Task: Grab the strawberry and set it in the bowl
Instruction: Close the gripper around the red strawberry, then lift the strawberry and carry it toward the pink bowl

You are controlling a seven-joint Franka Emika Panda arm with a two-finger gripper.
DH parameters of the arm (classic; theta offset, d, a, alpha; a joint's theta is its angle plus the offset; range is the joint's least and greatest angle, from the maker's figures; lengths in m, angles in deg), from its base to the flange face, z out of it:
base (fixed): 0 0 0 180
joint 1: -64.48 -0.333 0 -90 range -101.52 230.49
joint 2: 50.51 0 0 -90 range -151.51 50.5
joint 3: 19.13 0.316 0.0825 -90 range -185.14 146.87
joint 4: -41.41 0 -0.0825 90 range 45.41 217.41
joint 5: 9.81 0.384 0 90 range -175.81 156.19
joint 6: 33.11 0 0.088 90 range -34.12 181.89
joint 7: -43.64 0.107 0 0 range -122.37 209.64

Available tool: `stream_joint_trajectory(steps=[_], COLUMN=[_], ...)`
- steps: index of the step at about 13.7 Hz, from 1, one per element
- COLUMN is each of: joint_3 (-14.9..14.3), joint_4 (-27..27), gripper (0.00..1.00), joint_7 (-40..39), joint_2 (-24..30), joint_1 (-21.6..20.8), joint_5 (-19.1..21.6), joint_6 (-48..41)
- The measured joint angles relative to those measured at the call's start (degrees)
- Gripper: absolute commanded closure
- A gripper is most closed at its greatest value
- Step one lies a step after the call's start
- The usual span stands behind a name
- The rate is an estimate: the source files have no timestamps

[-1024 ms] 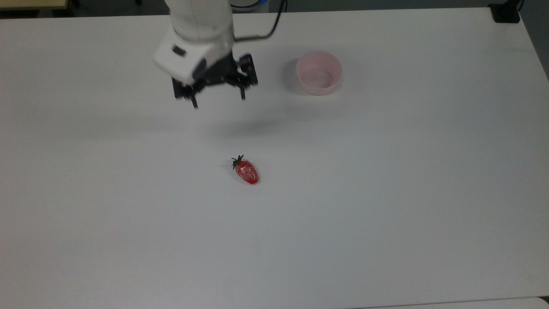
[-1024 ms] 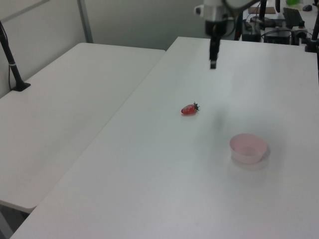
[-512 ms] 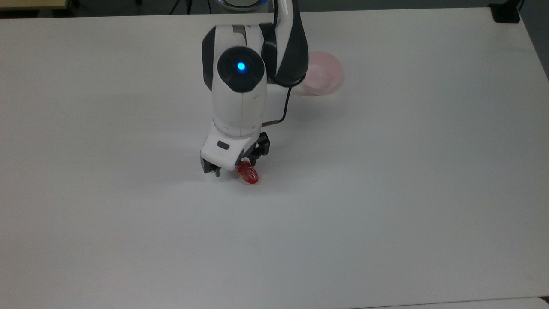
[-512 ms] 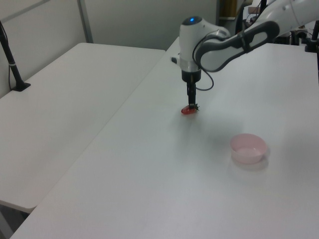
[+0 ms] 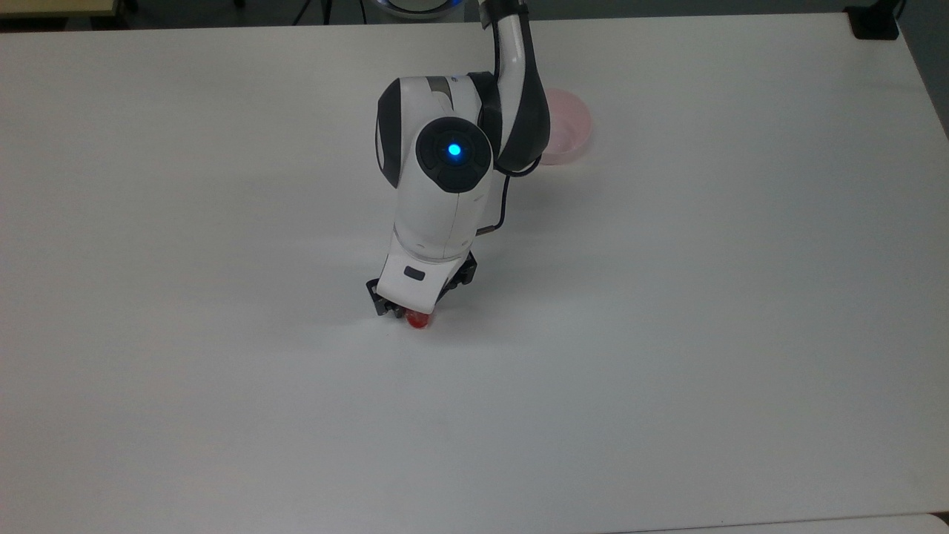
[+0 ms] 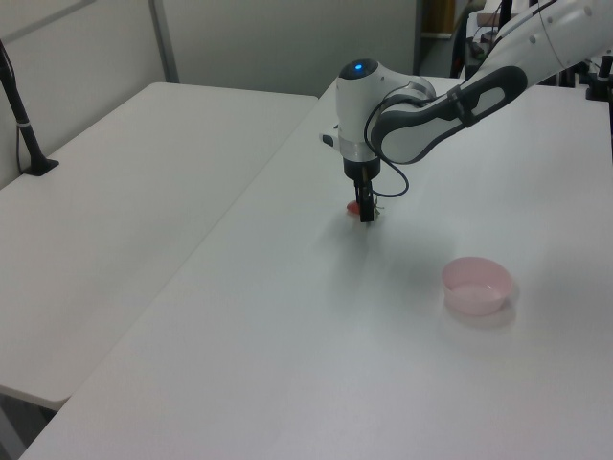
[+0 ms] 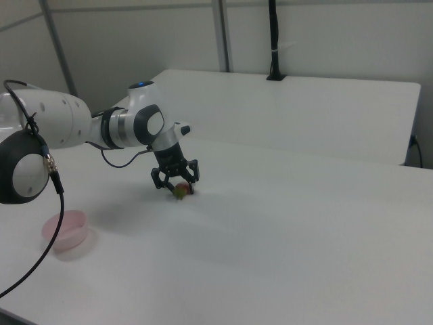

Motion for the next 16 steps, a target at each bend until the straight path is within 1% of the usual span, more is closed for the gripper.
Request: stream_joint_trajectory(steps=[1, 4, 7, 8, 10, 12, 13, 14, 16], joint_3=[-0.1, -0.1, -0.2, -0.3, -0.6, -0.8, -0.8, -0.7, 0.9], joint_4=[-0.2, -0.3, -1.1, -1.6, -2.0, -1.2, 1.1, 5.1, 11.9], gripper=[0.65, 0.67, 0.67, 0.67, 0.66, 0.65, 0.65, 0.65, 0.65], joint_7=[0.0, 0.0, 0.0, 0.0, 0.1, -0.4, -1.5, -2.1, -2.3], joint_2=[0.0, 0.0, 0.5, 1.4, 5.2, 13.2, 17.7, 22.5, 29.4], joint_1=[0.0, 0.0, 0.0, 0.1, 0.7, 2.3, 3.0, 3.1, 3.0], joint_5=[0.0, 0.0, 0.0, 0.0, 1.3, 2.5, 2.9, 3.5, 5.0], joint_6=[0.0, 0.0, 0.0, 0.0, -1.7, -8.9, -10.9, -11.7, -13.5])
